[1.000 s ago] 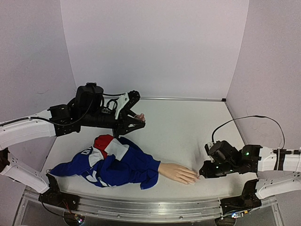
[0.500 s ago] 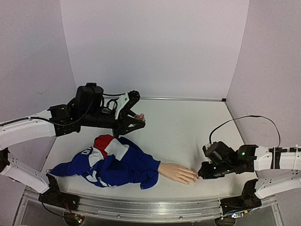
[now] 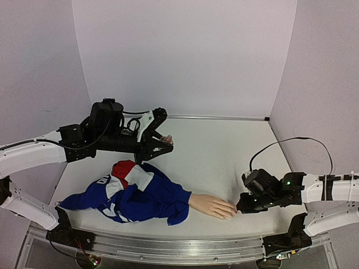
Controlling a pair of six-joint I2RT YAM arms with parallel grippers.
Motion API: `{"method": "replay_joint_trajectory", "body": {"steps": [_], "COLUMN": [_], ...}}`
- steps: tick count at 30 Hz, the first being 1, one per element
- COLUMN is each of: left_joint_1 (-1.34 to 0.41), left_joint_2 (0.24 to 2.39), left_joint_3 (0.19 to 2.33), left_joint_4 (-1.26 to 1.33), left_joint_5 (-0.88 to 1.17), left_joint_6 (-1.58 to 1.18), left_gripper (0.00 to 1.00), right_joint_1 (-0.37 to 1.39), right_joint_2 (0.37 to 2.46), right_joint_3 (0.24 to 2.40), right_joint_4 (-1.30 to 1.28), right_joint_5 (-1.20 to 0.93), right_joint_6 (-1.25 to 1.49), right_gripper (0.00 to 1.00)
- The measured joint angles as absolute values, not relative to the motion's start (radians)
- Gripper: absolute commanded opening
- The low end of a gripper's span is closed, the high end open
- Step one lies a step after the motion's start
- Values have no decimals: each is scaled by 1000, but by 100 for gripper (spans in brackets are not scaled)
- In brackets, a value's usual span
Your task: Paint the nails
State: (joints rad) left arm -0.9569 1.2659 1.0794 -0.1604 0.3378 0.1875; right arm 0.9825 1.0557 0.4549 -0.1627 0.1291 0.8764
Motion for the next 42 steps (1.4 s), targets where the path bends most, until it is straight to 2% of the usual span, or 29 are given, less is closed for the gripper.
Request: {"method": "replay_joint_trajectory", "body": {"steps": [42], "left_joint_1": [-957], "left_joint_2": [1266], "left_joint_3": [1079], "left_joint_4": [-160], "left_joint_5": [338], "left_joint_6": [188], "left_gripper": [0], "right_joint_1": [982], "right_joint_2": [1076], "right_joint_3": [455], "right_joint_4": [-210], "right_joint_5": [184], "right_joint_6": [907], "right_gripper": [0]}}
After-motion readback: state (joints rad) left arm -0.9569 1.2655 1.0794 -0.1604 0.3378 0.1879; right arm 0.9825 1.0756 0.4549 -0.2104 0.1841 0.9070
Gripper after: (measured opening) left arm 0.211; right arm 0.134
